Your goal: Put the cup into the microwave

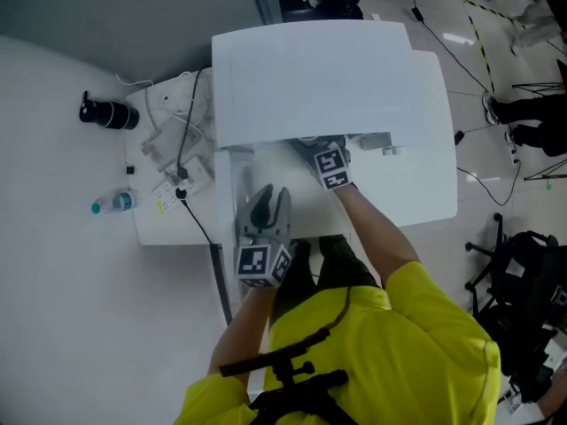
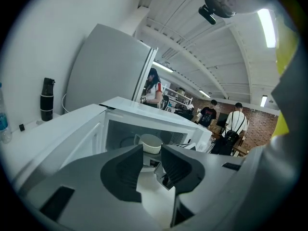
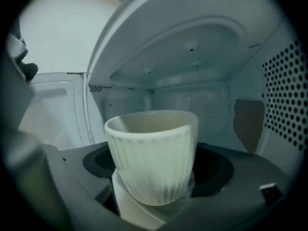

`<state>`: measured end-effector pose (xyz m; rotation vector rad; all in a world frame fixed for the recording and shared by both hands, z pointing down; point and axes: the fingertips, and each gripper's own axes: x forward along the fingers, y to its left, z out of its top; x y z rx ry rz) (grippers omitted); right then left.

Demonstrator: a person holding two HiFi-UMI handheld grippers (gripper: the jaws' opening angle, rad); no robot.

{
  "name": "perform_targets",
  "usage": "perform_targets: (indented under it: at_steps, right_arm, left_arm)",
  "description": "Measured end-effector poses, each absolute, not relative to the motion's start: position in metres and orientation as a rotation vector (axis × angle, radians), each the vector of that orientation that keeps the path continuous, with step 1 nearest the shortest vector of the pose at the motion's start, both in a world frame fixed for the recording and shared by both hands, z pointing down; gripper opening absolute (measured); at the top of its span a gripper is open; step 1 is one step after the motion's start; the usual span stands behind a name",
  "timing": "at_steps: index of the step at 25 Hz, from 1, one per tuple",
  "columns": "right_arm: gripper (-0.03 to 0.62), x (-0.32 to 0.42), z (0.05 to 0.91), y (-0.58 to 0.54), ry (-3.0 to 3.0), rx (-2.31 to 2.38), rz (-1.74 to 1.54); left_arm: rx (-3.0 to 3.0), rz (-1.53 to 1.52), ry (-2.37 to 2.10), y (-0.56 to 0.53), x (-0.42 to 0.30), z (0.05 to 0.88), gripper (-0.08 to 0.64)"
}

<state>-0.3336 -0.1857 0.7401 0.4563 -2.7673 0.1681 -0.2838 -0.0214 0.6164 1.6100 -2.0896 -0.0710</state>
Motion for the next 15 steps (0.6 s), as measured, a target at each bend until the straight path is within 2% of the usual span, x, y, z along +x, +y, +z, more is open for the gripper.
perform_targets:
  at_steps: [12,14,15]
  right_arm:
    - [0.467,-0.338,0.741,-0.226,-2.757,0.623,0.213]
    - [0.512,-0.33,0.736,-0.225,-2.766,0.642,0.24]
    - [0.512,-0.325,0.733,-0.222,-2.764,0.648,0.256]
  left_arm:
    - [1.611,-0.047,-2.071,-0.019,-0.287,0.622,0.11]
    - [1.635,-0.049,-2.072,-0.02,-0.283,0.618,0.11]
    - [1.649,-0.048,-2.072,-0.021,-0.282,0.615,0.11]
